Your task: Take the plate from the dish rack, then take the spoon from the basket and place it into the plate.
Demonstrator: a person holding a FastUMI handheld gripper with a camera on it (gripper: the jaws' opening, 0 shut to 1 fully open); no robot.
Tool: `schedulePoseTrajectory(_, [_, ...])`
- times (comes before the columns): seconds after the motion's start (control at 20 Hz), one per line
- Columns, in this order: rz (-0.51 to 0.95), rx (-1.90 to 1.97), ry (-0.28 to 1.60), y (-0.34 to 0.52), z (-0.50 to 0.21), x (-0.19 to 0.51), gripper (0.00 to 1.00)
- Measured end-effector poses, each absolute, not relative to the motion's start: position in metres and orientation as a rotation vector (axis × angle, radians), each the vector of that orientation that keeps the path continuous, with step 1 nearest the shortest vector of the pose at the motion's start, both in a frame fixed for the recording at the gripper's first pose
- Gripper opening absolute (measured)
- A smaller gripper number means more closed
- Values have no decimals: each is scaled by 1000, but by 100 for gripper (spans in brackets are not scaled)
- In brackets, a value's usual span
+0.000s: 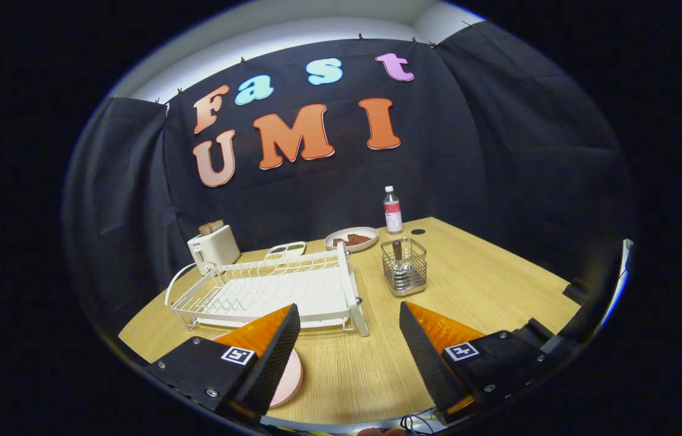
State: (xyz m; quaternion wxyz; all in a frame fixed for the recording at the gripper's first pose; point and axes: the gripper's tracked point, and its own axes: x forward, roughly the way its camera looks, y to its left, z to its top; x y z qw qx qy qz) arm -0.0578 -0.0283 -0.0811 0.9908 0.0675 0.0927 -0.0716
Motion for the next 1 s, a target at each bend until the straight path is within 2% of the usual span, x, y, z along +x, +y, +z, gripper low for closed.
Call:
schedulePoseTrajectory(0.25, [-281,-49,87,-95,-57,-28,98])
schedulePoseTrajectory(0.45, [-290,-103,29,-113,-46,13,98])
schedulePoseTrajectory(0.7, [-274,-147,54,-117,-74,75,98])
schedulePoseTrajectory(0.8, [-281,-151,92,-121,-93,97,92])
schedulePoseTrajectory(1.0, [-284,-150,153,-123,-118,122,61])
